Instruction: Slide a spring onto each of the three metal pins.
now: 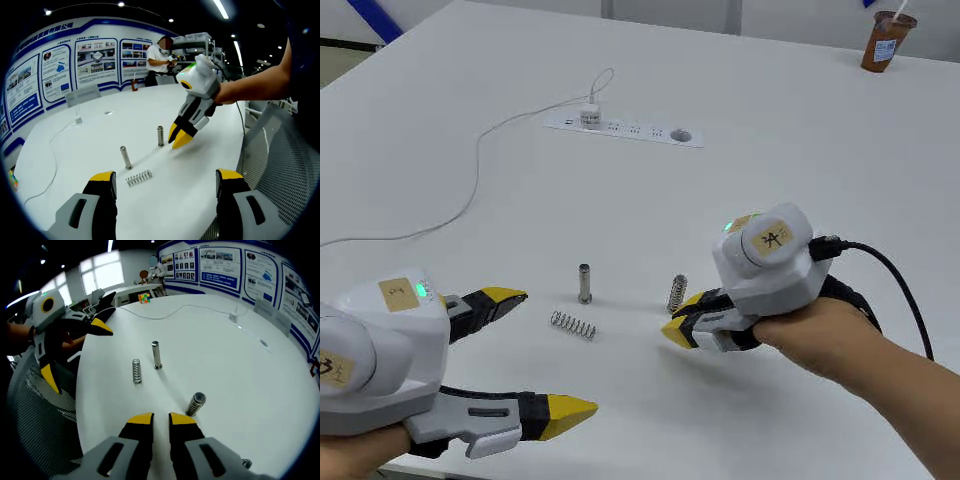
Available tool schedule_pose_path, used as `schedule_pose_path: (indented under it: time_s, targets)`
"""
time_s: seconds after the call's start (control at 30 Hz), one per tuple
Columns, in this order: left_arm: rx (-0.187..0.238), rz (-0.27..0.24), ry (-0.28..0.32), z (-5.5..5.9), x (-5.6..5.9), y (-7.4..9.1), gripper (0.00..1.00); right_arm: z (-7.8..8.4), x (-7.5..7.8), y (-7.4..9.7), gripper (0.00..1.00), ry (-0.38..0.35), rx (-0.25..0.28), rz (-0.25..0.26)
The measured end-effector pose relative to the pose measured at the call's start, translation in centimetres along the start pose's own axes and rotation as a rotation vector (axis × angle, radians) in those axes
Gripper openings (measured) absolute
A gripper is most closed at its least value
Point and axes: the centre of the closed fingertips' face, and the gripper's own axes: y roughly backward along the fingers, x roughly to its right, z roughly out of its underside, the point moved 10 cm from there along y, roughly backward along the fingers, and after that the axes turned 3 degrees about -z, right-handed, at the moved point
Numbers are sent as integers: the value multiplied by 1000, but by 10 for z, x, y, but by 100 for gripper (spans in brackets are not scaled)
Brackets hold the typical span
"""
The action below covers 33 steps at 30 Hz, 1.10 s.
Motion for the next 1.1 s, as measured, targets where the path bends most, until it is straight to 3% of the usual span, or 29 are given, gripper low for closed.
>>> schedule_pose_path:
  time_s: [0.53,1.1]
  targets:
    - [2,-11,4,1,-2,2,83,-44,-21,-27,13,119,4,-75]
    - [-1,-21,8,2,-4,3,83,-41,-25,-61,15,141,-63,-119]
